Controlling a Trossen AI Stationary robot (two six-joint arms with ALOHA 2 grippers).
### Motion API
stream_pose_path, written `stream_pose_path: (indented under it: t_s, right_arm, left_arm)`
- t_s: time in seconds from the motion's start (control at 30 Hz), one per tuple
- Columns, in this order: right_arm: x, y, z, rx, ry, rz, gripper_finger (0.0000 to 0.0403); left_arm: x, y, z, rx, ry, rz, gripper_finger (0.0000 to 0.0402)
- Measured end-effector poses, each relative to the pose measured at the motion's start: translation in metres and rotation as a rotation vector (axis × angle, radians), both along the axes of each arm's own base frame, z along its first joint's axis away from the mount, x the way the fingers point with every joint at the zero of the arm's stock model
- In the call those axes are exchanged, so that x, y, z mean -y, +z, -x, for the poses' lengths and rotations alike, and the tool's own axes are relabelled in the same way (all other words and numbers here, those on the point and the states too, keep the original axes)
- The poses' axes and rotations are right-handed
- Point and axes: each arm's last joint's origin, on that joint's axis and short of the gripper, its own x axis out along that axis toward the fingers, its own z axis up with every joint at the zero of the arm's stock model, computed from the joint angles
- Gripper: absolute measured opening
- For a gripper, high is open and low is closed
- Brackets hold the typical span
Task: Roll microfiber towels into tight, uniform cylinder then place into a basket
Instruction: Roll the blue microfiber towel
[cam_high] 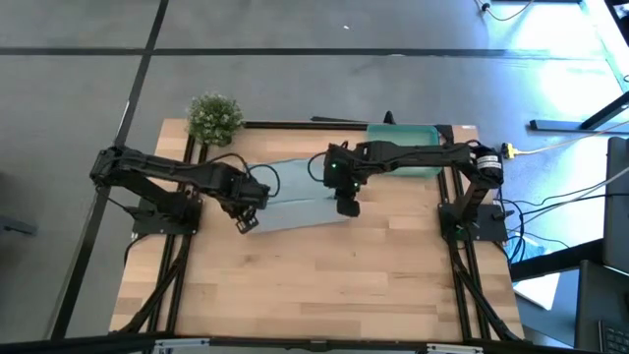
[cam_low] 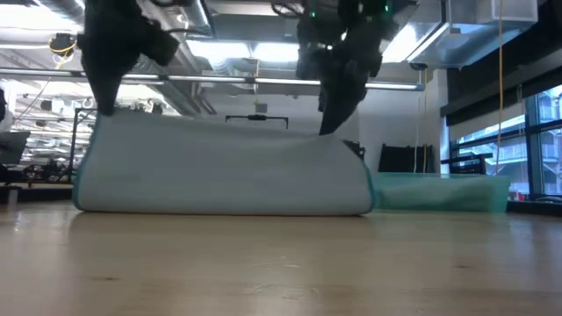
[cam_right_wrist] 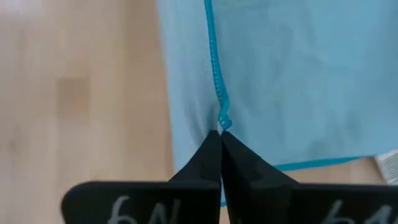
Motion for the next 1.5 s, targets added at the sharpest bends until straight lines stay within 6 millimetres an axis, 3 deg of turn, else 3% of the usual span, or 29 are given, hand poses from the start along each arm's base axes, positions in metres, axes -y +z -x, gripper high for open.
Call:
stream_pose_path:
  t_s: [0.3,0.57,0.97,1.33,1.5]
  right_arm:
    - [0.042,-0.04,0.009,0.096,-0.145,0.126,0.0]
    - [0.063,-0.056,0.015,0.187,-0.235,0.272,0.0]
    - [0.087,-0.055,0.017,0.23,-0.316,0.407,0.0]
    - [0.103,-0.06,0.015,0.281,-0.322,0.432,0.0001]
    - [0.105,-0.064,0.014,0.28,-0.311,0.413,0.0022]
  left_arm:
    - [-0.037,-0.036,-0.001,0.054,0.154,-0.164,0.0]
    - [-0.064,-0.071,0.004,0.116,0.238,-0.258,0.0]
    - [-0.092,-0.079,0.006,0.189,0.354,-0.399,0.0]
    - [-0.104,-0.085,0.009,0.143,0.411,-0.424,0.0]
    - [-0.106,-0.086,0.009,0.138,0.422,-0.424,0.0013]
